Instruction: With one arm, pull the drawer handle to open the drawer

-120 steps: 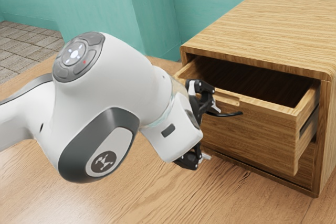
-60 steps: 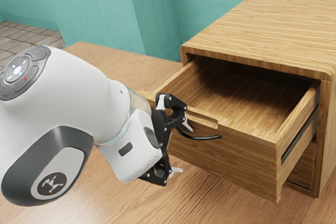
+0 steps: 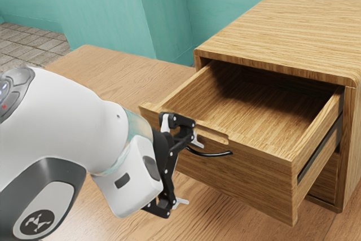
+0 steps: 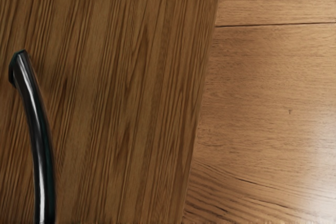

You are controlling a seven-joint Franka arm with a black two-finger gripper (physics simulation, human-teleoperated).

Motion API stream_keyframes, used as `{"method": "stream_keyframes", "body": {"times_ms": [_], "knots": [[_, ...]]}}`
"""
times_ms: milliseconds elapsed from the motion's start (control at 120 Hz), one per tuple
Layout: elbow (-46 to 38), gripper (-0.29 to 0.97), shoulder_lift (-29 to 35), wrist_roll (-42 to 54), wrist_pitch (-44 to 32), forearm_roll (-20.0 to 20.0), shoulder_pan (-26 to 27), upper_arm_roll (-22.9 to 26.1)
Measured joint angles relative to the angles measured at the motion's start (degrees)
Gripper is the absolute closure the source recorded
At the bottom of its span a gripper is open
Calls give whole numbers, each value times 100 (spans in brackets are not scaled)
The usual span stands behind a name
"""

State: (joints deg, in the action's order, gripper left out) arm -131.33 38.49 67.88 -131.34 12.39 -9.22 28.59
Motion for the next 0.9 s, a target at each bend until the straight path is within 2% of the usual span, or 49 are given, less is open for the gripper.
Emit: {"method": "stream_keyframes", "body": {"times_ms": [150,358,533,700,833,900], "knots": [[-123,6,240,-8,19,25,117,-26],[-352,0,606,-19,109,118,251,-45],[-487,0,881,-32,213,201,365,-57],[-584,0,1051,-38,304,223,541,-282],[-380,0,1258,-19,363,189,613,-503],[235,0,1268,-79,595,133,744,-534]]}}
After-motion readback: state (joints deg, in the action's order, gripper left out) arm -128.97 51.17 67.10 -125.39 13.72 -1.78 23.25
